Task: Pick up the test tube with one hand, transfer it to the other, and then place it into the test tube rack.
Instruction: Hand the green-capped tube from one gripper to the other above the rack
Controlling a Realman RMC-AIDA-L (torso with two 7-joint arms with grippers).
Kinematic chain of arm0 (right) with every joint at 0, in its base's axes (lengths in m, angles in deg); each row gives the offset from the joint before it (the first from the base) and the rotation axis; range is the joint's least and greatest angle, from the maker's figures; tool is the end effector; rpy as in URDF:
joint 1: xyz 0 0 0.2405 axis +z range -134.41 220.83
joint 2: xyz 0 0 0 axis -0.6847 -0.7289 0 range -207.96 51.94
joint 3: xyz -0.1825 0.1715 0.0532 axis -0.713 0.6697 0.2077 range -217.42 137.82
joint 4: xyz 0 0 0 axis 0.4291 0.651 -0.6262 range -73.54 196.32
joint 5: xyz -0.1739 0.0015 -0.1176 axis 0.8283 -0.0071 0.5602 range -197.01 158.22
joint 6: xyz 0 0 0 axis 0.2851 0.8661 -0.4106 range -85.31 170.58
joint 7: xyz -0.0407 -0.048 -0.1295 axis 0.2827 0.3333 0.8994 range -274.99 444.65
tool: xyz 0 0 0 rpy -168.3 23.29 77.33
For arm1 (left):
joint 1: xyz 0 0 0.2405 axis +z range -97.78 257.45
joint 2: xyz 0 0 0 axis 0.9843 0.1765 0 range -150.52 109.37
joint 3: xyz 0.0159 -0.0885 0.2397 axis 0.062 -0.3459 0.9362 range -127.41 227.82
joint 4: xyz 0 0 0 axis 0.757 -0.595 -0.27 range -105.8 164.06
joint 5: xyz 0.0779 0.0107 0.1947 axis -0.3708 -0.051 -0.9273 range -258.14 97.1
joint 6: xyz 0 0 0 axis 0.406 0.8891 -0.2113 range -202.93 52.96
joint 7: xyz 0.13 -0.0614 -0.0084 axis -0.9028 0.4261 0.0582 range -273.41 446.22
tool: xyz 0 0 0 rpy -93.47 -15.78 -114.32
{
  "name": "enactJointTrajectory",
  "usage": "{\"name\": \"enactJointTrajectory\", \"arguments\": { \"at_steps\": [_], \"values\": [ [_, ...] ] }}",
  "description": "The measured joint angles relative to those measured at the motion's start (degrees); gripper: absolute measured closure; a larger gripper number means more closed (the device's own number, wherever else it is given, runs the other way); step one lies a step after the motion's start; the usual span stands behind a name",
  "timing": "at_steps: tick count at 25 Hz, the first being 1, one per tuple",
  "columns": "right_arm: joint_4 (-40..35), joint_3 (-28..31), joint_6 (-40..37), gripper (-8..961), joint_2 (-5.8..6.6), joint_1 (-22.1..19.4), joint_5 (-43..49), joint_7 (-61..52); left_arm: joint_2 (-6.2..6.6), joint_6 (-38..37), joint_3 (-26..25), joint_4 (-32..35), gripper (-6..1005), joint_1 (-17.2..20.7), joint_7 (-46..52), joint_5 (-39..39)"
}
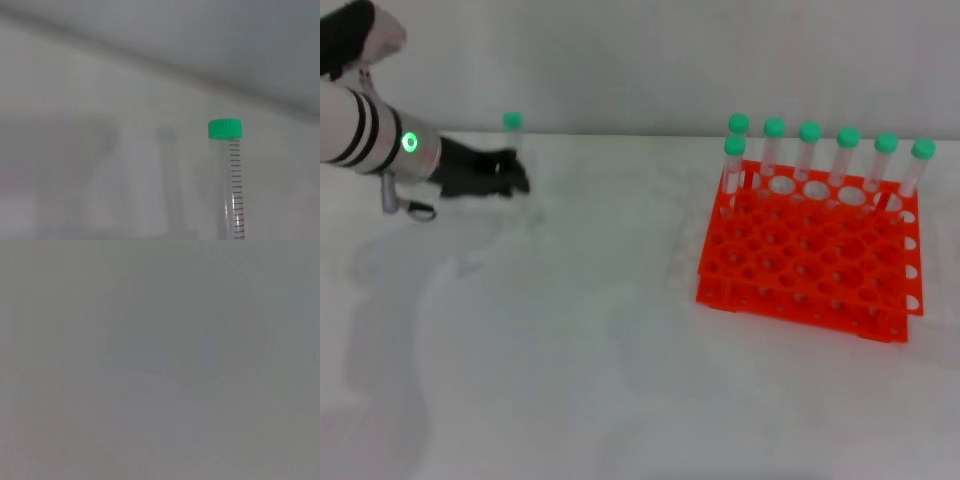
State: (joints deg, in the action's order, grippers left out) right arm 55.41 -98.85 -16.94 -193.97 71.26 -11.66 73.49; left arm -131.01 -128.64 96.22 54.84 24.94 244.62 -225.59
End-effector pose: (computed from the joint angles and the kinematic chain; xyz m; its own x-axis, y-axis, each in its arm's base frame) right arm 0.3756 0.3574 0.0682 0.7241 0.0448 -0.6882 -0.6852 0.1597 -0.7106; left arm -0.2372 0.4707 0.0265 0.1988 0.8585 0.4727 0.9435 -0.0371 -0.3293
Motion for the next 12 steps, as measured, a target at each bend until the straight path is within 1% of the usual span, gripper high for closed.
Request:
{"name": "enactJointTrajectory", "arguments": {
  "at_steps": [2,5,7,10,12],
  "values": [
    [0.0,0.09,0.07,324,0.03,-0.14,-0.01,0.0,-0.76,3.52,-0.02,0.53,807,1.13,-6.25,6.45],
    [0.0,0.21,0.15,326,0.04,-0.3,-0.01,0.0,-2.73,8.58,-0.03,1.05,807,3.21,-16.89,16.94],
    [0.0,0.2,0.19,327,0.08,-0.4,-0.01,0.01,-4.49,11.83,-0.04,1.29,807,4.83,-24.61,24.18],
    [0.0,0.13,0.23,328,0.24,-0.59,-0.01,0.18,-6.66,14.25,-0.05,1.39,807,6.77,-35.09,33.61],
    [0.0,0.16,0.24,330,0.28,-0.65,0.0,0.22,-7.84,14.91,-0.04,1.4,807,8.34,-42.43,40.13]
  ]
}}
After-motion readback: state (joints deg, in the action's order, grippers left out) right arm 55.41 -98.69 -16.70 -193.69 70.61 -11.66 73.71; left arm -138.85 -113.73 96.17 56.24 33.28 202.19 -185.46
